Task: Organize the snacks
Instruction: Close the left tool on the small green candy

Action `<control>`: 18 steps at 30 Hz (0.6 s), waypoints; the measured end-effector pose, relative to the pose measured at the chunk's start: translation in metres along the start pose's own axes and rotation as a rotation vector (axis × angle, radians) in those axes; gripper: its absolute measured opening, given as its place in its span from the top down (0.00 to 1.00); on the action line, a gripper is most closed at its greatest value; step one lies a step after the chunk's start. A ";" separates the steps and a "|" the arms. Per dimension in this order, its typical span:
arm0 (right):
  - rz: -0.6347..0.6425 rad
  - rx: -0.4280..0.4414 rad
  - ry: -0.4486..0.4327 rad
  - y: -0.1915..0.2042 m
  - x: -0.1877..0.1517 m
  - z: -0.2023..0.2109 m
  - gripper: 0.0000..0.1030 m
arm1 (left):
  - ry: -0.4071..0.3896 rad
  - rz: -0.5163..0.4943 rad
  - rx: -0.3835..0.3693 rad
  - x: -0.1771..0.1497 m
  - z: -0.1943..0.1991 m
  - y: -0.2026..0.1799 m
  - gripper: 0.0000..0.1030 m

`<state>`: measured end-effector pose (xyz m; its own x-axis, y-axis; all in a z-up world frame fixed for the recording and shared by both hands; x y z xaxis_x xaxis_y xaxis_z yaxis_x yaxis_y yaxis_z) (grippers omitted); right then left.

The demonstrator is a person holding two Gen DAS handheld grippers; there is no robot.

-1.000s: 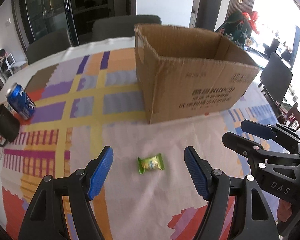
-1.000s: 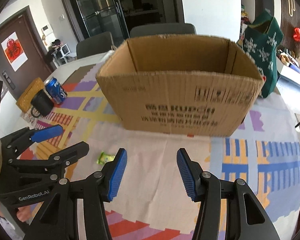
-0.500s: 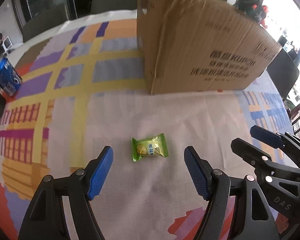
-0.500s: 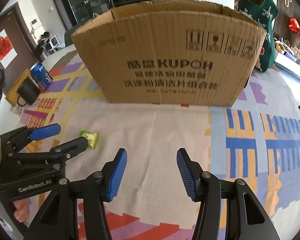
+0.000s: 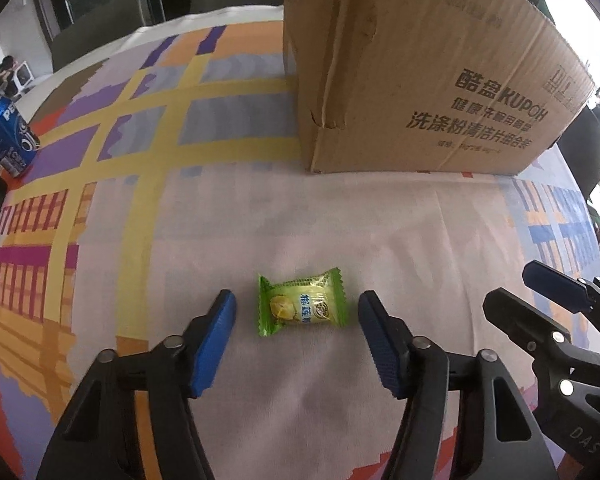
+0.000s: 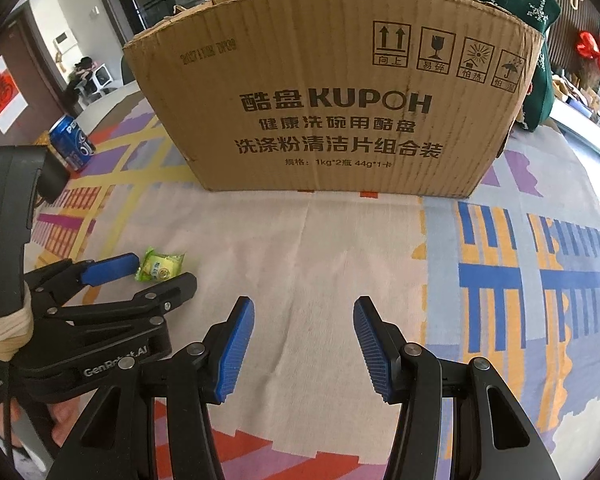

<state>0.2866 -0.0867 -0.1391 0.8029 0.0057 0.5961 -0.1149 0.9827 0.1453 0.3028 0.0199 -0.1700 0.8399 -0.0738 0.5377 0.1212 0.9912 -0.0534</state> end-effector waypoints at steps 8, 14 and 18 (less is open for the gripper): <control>-0.001 0.007 0.001 0.000 -0.001 0.001 0.49 | -0.017 0.010 -0.023 -0.001 0.005 -0.001 0.71; 0.005 0.010 -0.010 0.001 0.001 0.006 0.49 | -0.048 0.009 -0.050 0.002 0.019 -0.007 0.72; 0.003 0.015 -0.025 0.000 0.002 0.015 0.49 | -0.079 0.006 -0.052 0.005 0.034 -0.012 0.72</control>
<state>0.2793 -0.0896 -0.1260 0.7876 0.0041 0.6162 -0.1263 0.9798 0.1549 0.2879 0.0117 -0.1379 0.7968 -0.0567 0.6015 0.1453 0.9843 -0.0997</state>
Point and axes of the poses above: each gripper's, at about its wrist camera, not at the fingertips, and z roughly against the way its jaws point, y to its left, x to its top, the point moved 5 cm from there along -z, roughly the way its jaws point, and after that the axes turned 8 degrees about -y, right-handed, at the moved point
